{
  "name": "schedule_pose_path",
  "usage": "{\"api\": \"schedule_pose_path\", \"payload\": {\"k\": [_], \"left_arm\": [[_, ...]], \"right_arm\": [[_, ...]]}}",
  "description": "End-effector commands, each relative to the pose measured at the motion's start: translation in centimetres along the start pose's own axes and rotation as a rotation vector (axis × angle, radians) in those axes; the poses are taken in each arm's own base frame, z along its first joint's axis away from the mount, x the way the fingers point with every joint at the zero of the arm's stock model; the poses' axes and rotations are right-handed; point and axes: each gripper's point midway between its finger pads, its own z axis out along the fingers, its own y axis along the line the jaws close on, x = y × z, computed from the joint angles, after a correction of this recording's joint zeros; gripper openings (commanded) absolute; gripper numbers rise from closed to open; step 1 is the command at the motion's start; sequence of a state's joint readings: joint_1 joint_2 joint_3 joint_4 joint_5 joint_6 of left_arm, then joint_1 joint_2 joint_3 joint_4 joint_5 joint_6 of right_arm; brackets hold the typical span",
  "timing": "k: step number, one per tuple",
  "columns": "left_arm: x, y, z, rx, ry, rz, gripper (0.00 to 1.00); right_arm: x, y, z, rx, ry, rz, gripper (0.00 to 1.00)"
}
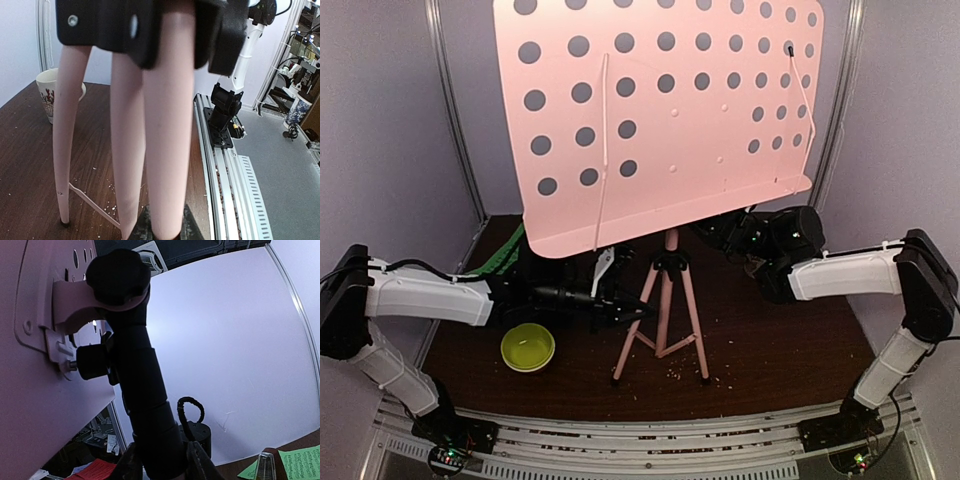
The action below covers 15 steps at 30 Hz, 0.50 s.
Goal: Pack up the instrument practice props
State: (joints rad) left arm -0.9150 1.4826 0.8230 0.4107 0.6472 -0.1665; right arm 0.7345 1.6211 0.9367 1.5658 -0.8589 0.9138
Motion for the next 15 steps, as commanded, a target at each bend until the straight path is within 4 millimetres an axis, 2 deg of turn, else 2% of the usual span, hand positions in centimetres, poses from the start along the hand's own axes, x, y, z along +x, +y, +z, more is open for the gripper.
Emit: {"api": "schedule_pose_path", "payload": {"k": [1,9,15], "left_arm": [[-9.1,-0.9,-1.3,0.018,-0.28,0.132,0.0],[-12.9,-1.4,-2.3,0.007,-0.411,0.204,0.0],[-14.5,-1.5,-3.2,-0.038,-0.457,0.255,0.0]], "right_arm": [[1.1,0.2,-0.2,0.013,0.036,0.09,0.0],[1.6,0.2,0.2,0.033,0.066,0.075,0.0],[1.6,0.7,0.8,0.021,0.076,0.062,0.0]]}}
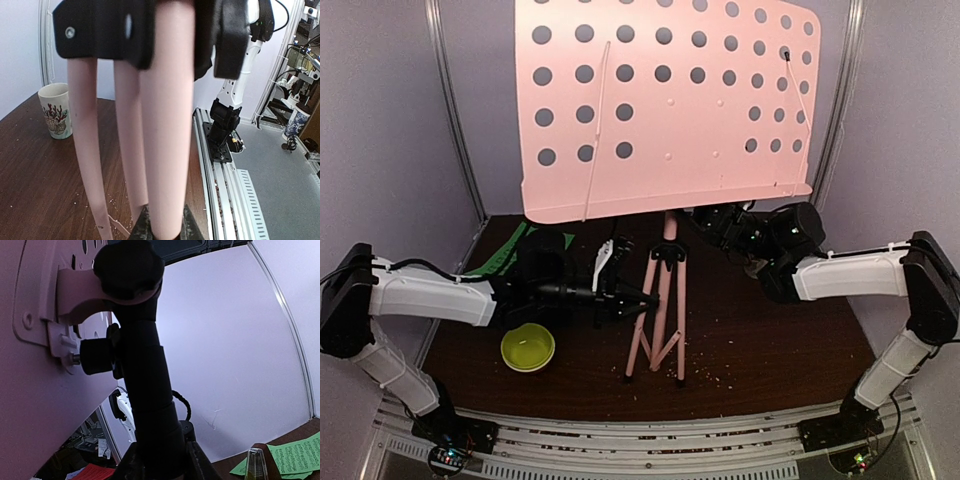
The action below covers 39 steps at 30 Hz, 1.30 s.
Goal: Pack up the instrument practice props
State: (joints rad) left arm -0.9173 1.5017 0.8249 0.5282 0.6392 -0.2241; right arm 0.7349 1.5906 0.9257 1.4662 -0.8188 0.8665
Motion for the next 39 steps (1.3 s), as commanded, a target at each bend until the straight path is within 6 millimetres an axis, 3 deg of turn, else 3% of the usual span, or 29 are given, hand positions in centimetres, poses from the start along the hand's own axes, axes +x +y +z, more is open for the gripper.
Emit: {"api": "schedule_pose_path", "payload": {"k": [1,6,9,12,15,18,23,28,30,36,39], "left_arm": [[-13.1,-1.6,-2.6,-0.036,-0.386,0.259,0.0],[-12.6,-1.2,-2.9,-0.082,-0.398,0.28,0.0],[-10.5,-0.2,-2.7,-0.135,-0.358,0.268,0.0],[-6.7,1.3,-2.7,-0.202,-0.285,0.231,0.02],[-3.8,1.9,-2.8,-0.224,-0.235,0.188,0.19],[-2.5,1.8,-2.9,-0.219,-0.213,0.154,0.32],[-1.4,1.4,-2.9,-0.212,-0.19,0.13,0.56],[-1.3,-0.8,-2.2,-0.16,-0.226,0.119,0.82],[-1.6,-1.7,-2.3,-0.154,-0.283,0.101,0.97],[-1.5,-2.1,-0.4,-0.197,-0.347,0.096,0.98],[-1.1,-0.7,0.6,-0.278,-0.356,0.08,0.98]], "right_arm": [[1.6,1.8,1.0,-0.05,0.077,0.049,0.0],[2.5,1.9,1.7,-0.033,0.114,0.031,0.0],[2.9,1.8,1.6,-0.015,0.117,0.027,0.0],[2.8,1.6,1.3,0.015,0.099,0.016,0.0],[3.0,1.4,0.9,0.055,0.092,-0.007,0.0],[3.1,1.3,0.6,0.099,0.084,-0.037,0.0],[2.6,1.2,0.2,0.161,0.058,-0.082,0.0],[2.5,1.1,-0.2,0.2,0.047,-0.103,0.0],[2.5,1.1,-0.1,0.204,0.043,-0.104,0.0],[2.5,1.3,0.0,0.206,0.038,-0.102,0.0],[2.3,1.3,-0.1,0.214,0.034,-0.107,0.0]]}}
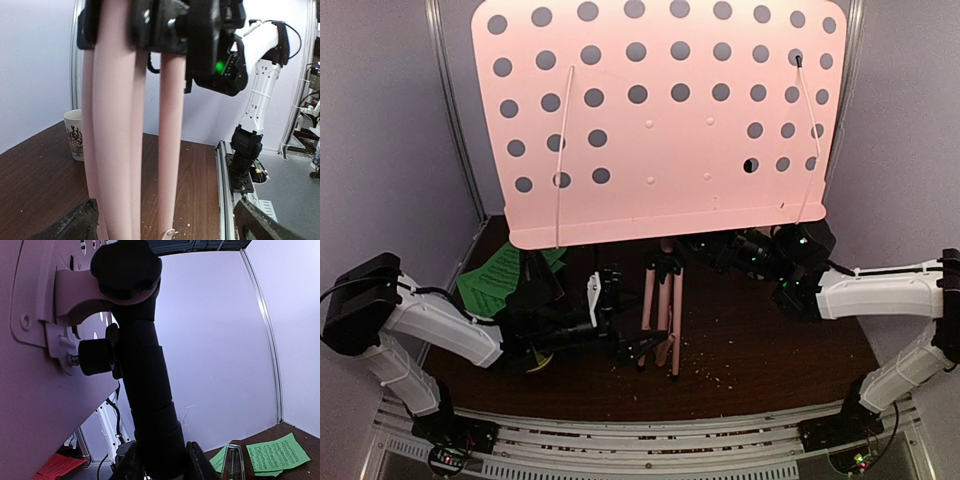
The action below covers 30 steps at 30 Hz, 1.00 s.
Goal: Pack up the instrument practice props
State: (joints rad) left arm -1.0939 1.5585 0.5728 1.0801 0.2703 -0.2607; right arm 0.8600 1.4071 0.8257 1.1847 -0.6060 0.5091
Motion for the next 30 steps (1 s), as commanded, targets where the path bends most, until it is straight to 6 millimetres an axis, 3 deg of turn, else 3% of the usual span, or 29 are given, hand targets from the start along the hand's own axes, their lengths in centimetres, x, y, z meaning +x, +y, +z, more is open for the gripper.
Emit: {"api": "schedule_pose_path", "payload": {"k": [1,9,20,30], "left_arm": [[-2.1,2.1,1.4,-0.152,-0.128,0.011,0.98],[-2.2,3.2,2.0,-0.241,-0.219,-0.013,0.98],[-0.8,3.2,4.8,-0.215,-0.143,0.047,0.97],[0.3,3.6,6.9,-0.204,-0.101,0.069,0.71]], "right_arm": [[0.6,-0.4,-0.4,0.053,0.02,0.074,0.0],[0.6,-0.3,-0.5,0.083,0.036,0.051,0.0],[0.5,-0.2,-1.0,0.131,0.081,0.052,0.0],[-0.4,0.4,-1.8,0.148,0.05,0.043,0.0]]}}
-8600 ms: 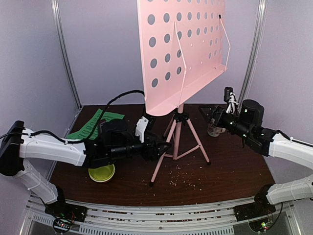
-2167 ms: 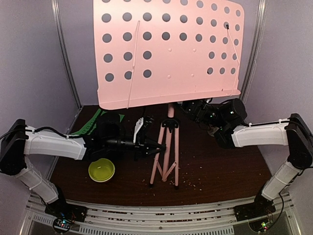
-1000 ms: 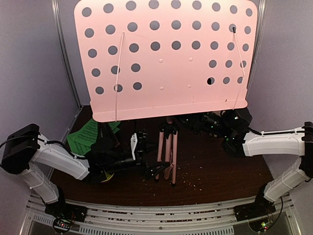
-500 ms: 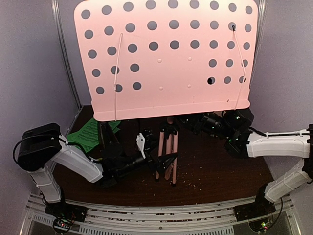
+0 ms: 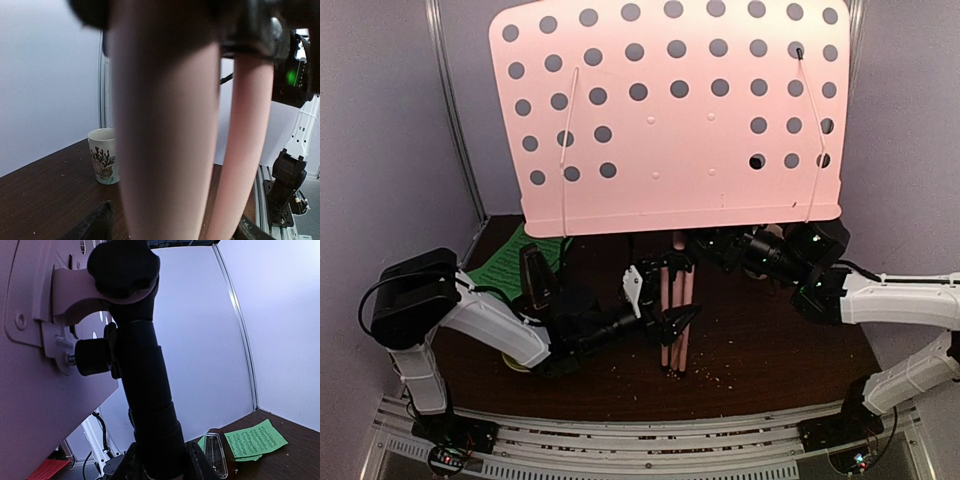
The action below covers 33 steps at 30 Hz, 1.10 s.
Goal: Pack up the instrument practice props
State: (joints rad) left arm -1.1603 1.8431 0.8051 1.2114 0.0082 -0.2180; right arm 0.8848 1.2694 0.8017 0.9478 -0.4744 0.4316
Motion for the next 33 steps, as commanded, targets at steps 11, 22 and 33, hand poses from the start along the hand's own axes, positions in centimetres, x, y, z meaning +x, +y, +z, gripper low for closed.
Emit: {"api": "schedule_pose_path", "payload": {"k": [11,22,33], "left_arm": [[0.9,0.5,1.5,-0.009,0.018,0.021,0.43],[-2.6,-0.9,0.5,0.053,-0.012,0.009,0.07],[-6.1,-3.8,-0.9,0.191,0.073,-0.236,0.0]], "right_arm": [[-0.3,0.6,-1.2,0.026,-0.005,0.039,0.0],[-1.3,-1.2,-1.6,0.164,-0.005,0.019,0.0],[-0.7,-9.2,-5.4,0.684,0.064,-0.017,0.08]]}}
